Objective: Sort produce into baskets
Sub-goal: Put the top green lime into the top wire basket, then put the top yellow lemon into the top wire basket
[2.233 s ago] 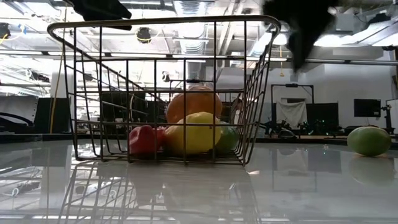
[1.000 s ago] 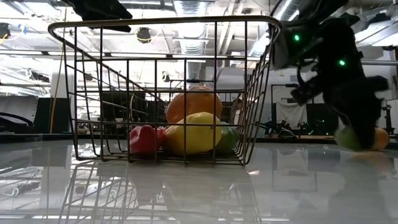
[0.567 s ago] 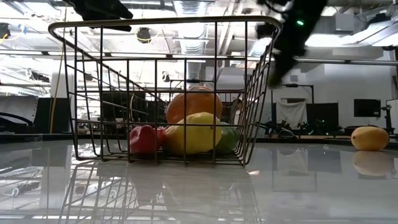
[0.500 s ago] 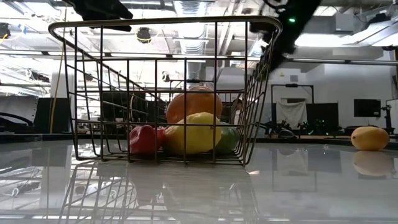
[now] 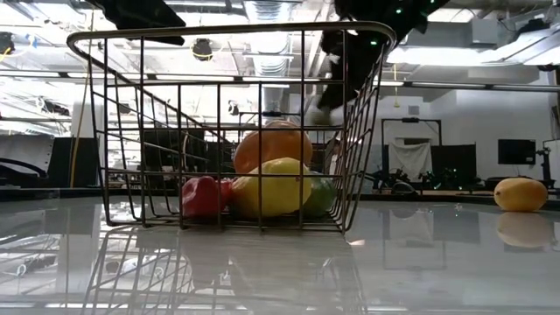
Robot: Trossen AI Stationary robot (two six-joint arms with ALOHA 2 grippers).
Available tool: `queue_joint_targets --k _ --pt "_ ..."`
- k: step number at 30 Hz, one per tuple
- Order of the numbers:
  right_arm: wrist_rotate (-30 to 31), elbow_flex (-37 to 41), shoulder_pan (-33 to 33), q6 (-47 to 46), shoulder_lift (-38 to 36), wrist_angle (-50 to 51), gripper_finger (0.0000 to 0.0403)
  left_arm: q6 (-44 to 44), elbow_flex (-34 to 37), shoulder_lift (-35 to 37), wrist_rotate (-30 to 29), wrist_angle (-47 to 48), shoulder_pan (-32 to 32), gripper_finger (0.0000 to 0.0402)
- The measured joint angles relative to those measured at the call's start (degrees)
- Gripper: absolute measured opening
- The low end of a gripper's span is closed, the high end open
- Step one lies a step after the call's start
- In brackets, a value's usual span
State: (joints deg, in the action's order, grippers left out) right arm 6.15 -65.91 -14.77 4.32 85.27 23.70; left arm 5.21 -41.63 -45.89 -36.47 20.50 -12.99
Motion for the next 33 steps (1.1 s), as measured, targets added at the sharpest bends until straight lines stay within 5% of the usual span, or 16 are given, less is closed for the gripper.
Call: queue_joint_targets --k 7,17,24,33 --pt "-0.2 -1.8 0.1 -1.3 -0.8 8.7 0.0389 -0.2 0.0 0.0 0.0 -0.5 0.1 0.0352" --pt "3.9 3.7 -5.5 -8.1 -1.1 44.5 0.0366 0.0 0.0 0.0 0.2 -0.2 0.1 0.0352" --pt "3.2 11.8 -9.9 -6.9 -0.9 50.0 0.0362 0.5 0.0 0.0 1.7 -0.2 0.1 0.0352" --pt "4.8 15.7 -5.4 -5.4 -0.9 52.8 0.0360 0.1 0.0 0.0 1.7 -0.2 0.1 0.0352"
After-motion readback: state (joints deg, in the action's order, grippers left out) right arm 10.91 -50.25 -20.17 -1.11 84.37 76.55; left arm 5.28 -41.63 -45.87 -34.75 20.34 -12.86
